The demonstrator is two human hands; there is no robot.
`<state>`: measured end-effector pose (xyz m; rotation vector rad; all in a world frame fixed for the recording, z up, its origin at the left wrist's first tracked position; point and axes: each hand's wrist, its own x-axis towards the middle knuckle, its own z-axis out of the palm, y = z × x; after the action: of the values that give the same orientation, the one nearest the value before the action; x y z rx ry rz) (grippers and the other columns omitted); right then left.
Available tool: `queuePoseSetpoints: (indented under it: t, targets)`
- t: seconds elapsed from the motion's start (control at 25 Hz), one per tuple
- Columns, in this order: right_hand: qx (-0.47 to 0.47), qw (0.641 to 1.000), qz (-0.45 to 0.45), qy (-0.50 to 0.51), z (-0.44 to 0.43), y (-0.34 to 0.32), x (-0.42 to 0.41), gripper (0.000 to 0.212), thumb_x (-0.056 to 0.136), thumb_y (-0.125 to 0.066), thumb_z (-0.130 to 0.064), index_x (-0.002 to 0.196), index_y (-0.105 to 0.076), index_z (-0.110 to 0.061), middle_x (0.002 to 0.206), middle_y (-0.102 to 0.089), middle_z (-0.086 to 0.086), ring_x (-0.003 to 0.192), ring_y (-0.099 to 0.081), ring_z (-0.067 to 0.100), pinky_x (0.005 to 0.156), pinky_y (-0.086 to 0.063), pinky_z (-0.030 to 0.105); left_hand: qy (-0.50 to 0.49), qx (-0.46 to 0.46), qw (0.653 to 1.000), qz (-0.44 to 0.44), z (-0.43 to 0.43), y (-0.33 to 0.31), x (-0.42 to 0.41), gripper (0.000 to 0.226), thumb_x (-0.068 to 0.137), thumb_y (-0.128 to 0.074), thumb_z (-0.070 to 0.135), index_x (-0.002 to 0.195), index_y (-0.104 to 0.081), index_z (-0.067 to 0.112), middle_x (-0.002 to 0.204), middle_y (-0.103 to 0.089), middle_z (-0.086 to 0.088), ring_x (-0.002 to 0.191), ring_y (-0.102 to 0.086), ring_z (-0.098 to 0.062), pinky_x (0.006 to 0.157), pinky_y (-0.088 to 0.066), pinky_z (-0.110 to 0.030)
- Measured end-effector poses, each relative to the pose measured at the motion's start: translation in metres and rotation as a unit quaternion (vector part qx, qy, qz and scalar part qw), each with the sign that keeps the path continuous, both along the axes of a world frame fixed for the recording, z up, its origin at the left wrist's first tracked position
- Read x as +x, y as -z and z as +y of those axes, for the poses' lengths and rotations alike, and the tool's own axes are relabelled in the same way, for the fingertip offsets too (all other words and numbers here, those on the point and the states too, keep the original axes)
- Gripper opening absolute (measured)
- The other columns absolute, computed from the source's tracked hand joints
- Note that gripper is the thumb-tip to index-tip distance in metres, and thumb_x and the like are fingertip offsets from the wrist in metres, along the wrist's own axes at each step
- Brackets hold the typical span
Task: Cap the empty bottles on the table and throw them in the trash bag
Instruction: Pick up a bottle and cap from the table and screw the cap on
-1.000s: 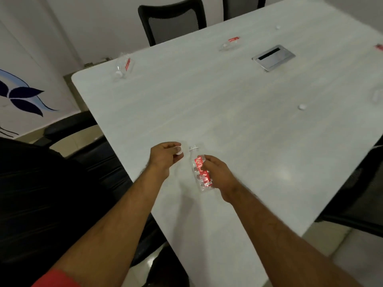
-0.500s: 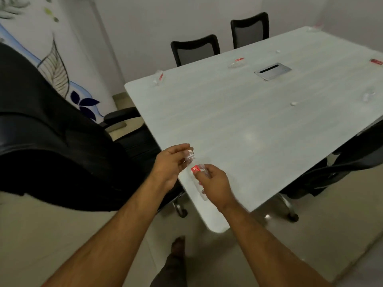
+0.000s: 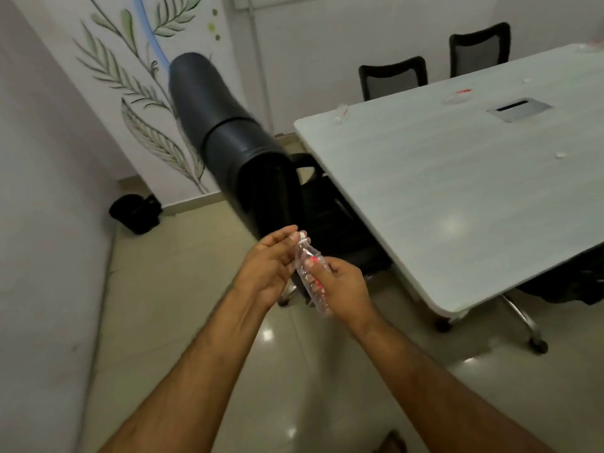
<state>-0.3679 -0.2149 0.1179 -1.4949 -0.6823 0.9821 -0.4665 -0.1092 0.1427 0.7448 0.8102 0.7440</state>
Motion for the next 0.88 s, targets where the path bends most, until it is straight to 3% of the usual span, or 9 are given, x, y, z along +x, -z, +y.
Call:
queuePoseSetpoints:
  t: [0.12, 0.24, 0.4, 0.56, 0.64, 0.68, 0.76, 0.8, 0.88]
  targets:
    - [-0.006, 0.97, 0.218, -0.11, 0.034, -0.008, -0.085, 0.04, 0.088, -0.063, -0.051, 0.094, -0.073, -0.012, 0.077, -0.065, 0.007, 0.06, -0.056, 0.015, 0.057, -0.041, 0.03, 0.017, 0.005, 0.998, -0.059, 0.03, -0.003, -0.104, 0.02, 0.085, -0.062, 0.005, 0.104, -0.067, 0.0, 0.099, -0.075, -0.012, 0.094, -0.073, -0.021, 0.087, -0.058, -0.037]
    - [-0.036, 0.952, 0.249, -0.176, 0.069, -0.013, -0.154, 0.044, 0.093, -0.056, -0.051, 0.109, -0.071, -0.013, 0.081, -0.067, 0.007, 0.064, -0.057, 0.014, 0.057, -0.04, 0.031, 0.013, 0.006, 0.997, -0.071, 0.059, -0.009, -0.184, 0.022, 0.082, -0.062, 0.008, 0.102, -0.069, 0.003, 0.102, -0.075, -0.013, 0.097, -0.073, -0.022, 0.084, -0.059, -0.036]
    - [-0.024, 0.984, 0.101, -0.145, 0.124, -0.018, -0.231, 0.046, 0.09, -0.064, -0.049, 0.096, -0.071, -0.003, 0.074, -0.065, 0.005, 0.062, -0.057, 0.016, 0.055, -0.049, 0.03, -0.055, 0.034, 0.998, -0.001, 0.104, -0.016, -0.263, 0.015, 0.087, -0.063, 0.004, 0.097, -0.073, 0.006, 0.095, -0.076, -0.01, 0.092, -0.071, -0.022, 0.08, -0.06, -0.031]
    - [-0.02, 0.977, -0.201, -0.069, 0.187, -0.018, -0.292, 0.039, 0.081, -0.065, -0.062, 0.085, -0.067, -0.023, 0.067, -0.064, -0.007, 0.059, -0.059, 0.009, 0.056, -0.05, 0.032, -0.233, 0.08, 0.964, 0.099, 0.154, -0.016, -0.289, 0.009, 0.08, -0.074, 0.003, 0.088, -0.072, 0.007, 0.085, -0.073, -0.008, 0.079, -0.068, -0.016, 0.069, -0.057, -0.024]
    - [-0.029, 0.966, -0.253, -0.055, 0.218, -0.018, -0.31, 0.036, 0.081, -0.063, -0.064, 0.092, -0.066, -0.03, 0.074, -0.067, -0.008, 0.065, -0.064, 0.008, 0.057, -0.053, 0.031, -0.271, 0.063, 0.957, 0.085, 0.184, -0.019, -0.29, 0.01, 0.079, -0.075, 0.003, 0.088, -0.071, 0.005, 0.081, -0.07, -0.006, 0.074, -0.066, -0.014, 0.071, -0.057, -0.026]
    - [-0.021, 0.972, -0.226, -0.055, 0.243, -0.017, -0.315, 0.035, 0.082, -0.063, -0.062, 0.092, -0.067, -0.029, 0.075, -0.068, -0.007, 0.067, -0.065, 0.01, 0.058, -0.054, 0.032, -0.266, 0.054, 0.959, 0.08, 0.211, -0.017, -0.294, 0.01, 0.08, -0.074, 0.004, 0.089, -0.07, 0.005, 0.08, -0.069, -0.005, 0.072, -0.064, -0.013, 0.07, -0.056, -0.026]
    - [-0.008, 0.996, -0.044, -0.079, 0.301, -0.015, -0.311, 0.034, 0.09, -0.061, -0.053, 0.095, -0.071, -0.021, 0.077, -0.069, -0.004, 0.068, -0.063, 0.015, 0.056, -0.052, 0.031, -0.195, 0.035, 0.978, 0.067, 0.271, -0.015, -0.302, 0.007, 0.084, -0.071, 0.007, 0.09, -0.069, 0.009, 0.081, -0.069, -0.004, 0.075, -0.064, -0.014, 0.069, -0.056, -0.027]
    - [-0.011, 0.988, 0.09, -0.125, 0.334, -0.014, -0.305, 0.037, 0.093, -0.057, -0.049, 0.098, -0.071, -0.015, 0.079, -0.067, 0.001, 0.067, -0.06, 0.016, 0.054, -0.048, 0.029, -0.148, 0.027, 0.987, 0.058, 0.305, -0.015, -0.306, 0.006, 0.086, -0.068, 0.009, 0.091, -0.069, 0.01, 0.085, -0.07, -0.005, 0.08, -0.065, -0.016, 0.07, -0.056, -0.029]
    - [-0.019, 0.919, 0.315, -0.234, 0.384, -0.013, -0.292, 0.045, 0.094, -0.05, -0.052, 0.105, -0.068, -0.012, 0.081, -0.064, 0.005, 0.064, -0.054, 0.013, 0.052, -0.041, 0.025, -0.072, 0.026, 0.997, 0.03, 0.357, -0.017, -0.315, 0.013, 0.091, -0.061, 0.011, 0.101, -0.068, 0.009, 0.096, -0.073, -0.009, 0.089, -0.068, -0.02, 0.077, -0.057, -0.033]
